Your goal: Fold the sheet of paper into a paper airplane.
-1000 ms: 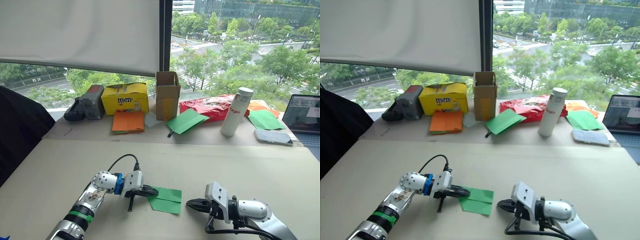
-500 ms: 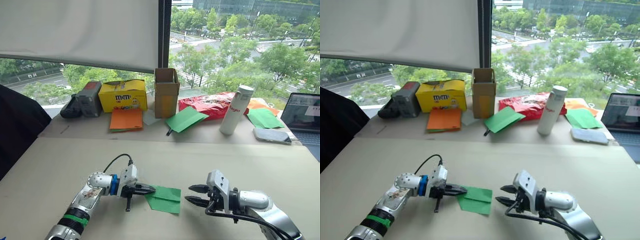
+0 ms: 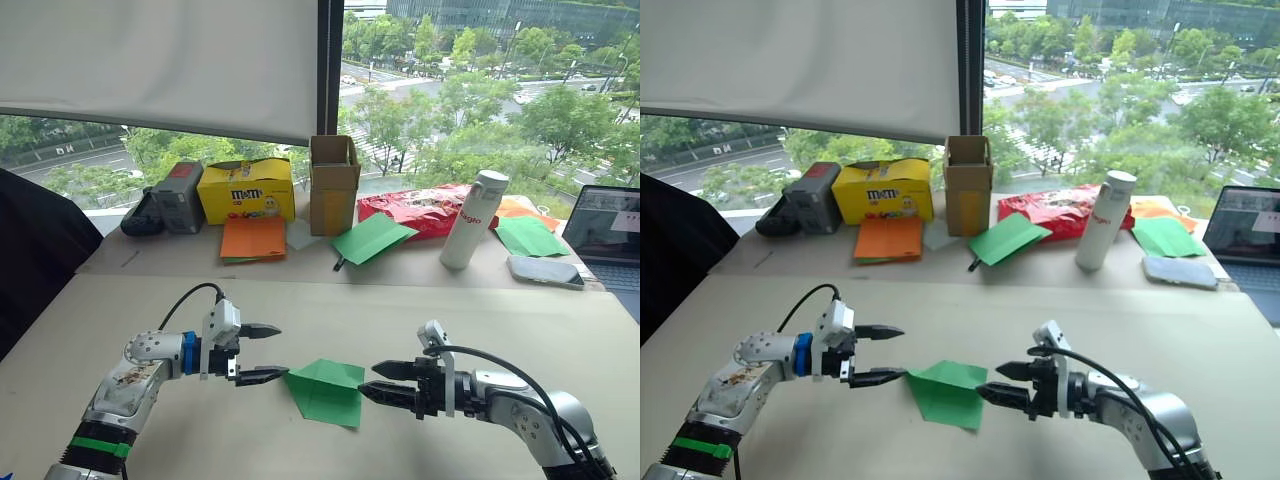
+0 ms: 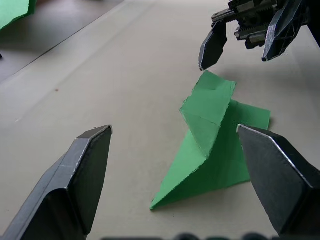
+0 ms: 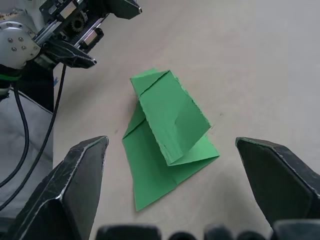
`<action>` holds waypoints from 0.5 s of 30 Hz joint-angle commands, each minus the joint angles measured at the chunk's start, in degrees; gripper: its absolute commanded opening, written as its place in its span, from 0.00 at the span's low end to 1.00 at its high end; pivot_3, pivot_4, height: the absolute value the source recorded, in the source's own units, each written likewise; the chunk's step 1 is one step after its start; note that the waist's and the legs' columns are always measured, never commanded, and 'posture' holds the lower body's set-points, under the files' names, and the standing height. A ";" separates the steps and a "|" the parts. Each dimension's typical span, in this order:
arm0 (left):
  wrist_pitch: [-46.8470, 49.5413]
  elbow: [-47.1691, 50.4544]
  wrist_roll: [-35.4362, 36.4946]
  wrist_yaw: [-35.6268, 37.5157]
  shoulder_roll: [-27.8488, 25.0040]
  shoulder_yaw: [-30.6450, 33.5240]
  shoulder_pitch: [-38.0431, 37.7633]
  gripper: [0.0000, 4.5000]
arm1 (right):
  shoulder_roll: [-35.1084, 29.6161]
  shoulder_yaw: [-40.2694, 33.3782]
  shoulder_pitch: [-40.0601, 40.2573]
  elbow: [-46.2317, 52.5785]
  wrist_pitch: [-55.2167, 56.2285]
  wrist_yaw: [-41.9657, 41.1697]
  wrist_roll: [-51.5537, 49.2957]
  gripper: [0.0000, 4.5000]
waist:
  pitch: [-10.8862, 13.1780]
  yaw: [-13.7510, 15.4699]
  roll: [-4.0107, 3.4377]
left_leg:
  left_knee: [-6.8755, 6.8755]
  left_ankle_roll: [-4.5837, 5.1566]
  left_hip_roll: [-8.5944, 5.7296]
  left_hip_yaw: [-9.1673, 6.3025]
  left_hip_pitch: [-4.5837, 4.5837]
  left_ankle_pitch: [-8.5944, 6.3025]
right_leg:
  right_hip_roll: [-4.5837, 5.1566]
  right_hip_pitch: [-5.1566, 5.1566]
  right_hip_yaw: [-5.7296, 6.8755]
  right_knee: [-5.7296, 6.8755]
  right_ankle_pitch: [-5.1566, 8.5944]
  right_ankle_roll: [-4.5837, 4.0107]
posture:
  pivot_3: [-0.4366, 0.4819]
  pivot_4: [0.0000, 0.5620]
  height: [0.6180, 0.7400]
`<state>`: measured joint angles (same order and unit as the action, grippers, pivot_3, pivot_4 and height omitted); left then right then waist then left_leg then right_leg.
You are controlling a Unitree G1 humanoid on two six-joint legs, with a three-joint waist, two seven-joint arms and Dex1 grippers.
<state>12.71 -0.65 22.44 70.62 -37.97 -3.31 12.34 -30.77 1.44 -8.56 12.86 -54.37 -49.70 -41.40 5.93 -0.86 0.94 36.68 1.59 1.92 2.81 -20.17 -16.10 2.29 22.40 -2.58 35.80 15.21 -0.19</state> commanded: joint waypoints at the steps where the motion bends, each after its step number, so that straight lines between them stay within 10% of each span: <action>1: -1.17 2.21 -0.58 -0.75 -0.46 0.54 -1.29 0.92 | 1.39 -0.21 -1.82 -0.24 -2.24 -0.88 -3.33 1.00 | 0.01 0.05 -0.01 | 0.00 0.00 0.00 -0.01 0.00 0.00 | 0.01 0.01 0.01 0.00 0.00 0.00 | 0.48 0.27 1.00; 6: -1.65 2.40 -1.14 -1.36 0.01 0.13 -1.69 0.92 | 2.73 2.29 -3.22 -1.83 -3.10 -2.25 -3.38 0.83 | 0.02 0.17 -0.02 | 0.00 0.00 -0.02 -0.03 -0.03 0.00 | 0.06 0.02 0.05 -0.05 0.00 0.00 | 0.48 0.27 1.00; 15: -0.58 -1.68 0.63 -2.05 1.85 1.81 0.62 0.92 | 2.16 3.18 -6.16 -0.52 0.96 -6.92 -2.60 0.13 | 0.03 0.09 -0.03 | 0.00 0.00 -0.04 -0.03 -0.03 0.00 | 0.08 0.01 0.06 -0.05 0.00 0.00 | 0.48 0.27 1.00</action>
<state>11.24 -2.66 20.75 68.95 -36.49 -3.19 11.54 -28.33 4.98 -12.86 10.02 -56.03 -54.82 -43.90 5.96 -0.77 0.90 36.68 1.59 1.88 2.78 -20.20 -16.10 2.36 22.42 -2.50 35.76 15.21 -0.19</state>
